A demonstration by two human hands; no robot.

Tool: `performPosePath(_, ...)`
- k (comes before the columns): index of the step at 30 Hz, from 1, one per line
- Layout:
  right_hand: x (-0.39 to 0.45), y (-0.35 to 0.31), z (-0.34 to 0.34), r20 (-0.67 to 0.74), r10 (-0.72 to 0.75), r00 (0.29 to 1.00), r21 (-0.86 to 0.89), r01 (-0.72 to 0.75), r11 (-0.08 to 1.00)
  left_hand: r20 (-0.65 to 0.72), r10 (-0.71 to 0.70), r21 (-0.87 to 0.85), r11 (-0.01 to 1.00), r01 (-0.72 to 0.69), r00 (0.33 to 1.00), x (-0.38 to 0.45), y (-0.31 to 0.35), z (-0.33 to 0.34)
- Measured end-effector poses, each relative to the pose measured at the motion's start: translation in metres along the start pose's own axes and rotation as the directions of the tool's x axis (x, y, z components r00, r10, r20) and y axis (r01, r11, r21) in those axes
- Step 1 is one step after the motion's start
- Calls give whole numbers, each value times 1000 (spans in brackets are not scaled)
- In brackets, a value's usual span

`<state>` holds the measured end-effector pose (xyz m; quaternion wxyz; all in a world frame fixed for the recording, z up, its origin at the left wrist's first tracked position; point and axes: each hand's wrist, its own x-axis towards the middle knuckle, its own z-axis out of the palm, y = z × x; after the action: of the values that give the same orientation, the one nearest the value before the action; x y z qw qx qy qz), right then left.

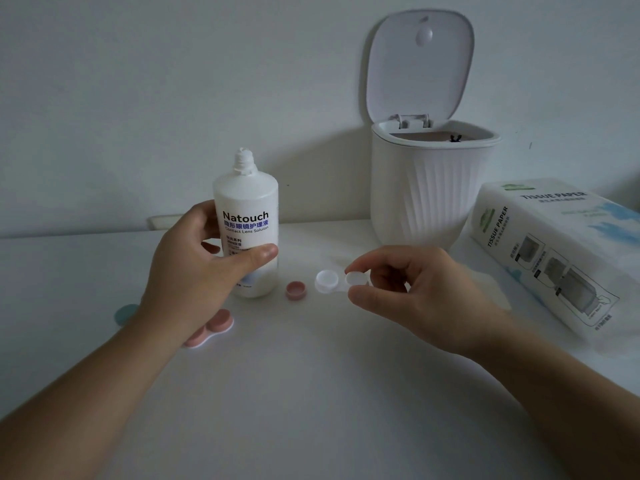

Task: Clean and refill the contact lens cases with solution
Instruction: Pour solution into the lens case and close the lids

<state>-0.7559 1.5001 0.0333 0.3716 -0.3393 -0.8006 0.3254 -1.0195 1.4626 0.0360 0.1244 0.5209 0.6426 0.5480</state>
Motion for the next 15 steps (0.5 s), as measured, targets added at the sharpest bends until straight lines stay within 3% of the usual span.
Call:
performPosePath(12, 1, 1, 0, 9, -10, 1000, -3, 10, 1000, -3, -36, -12, 999, 36, 999, -4, 7, 0)
performPosePath(15, 1, 1, 0, 8, -13, 1000, -10, 13, 1000, -93, 54, 68, 997, -48, 994, -9, 12, 1)
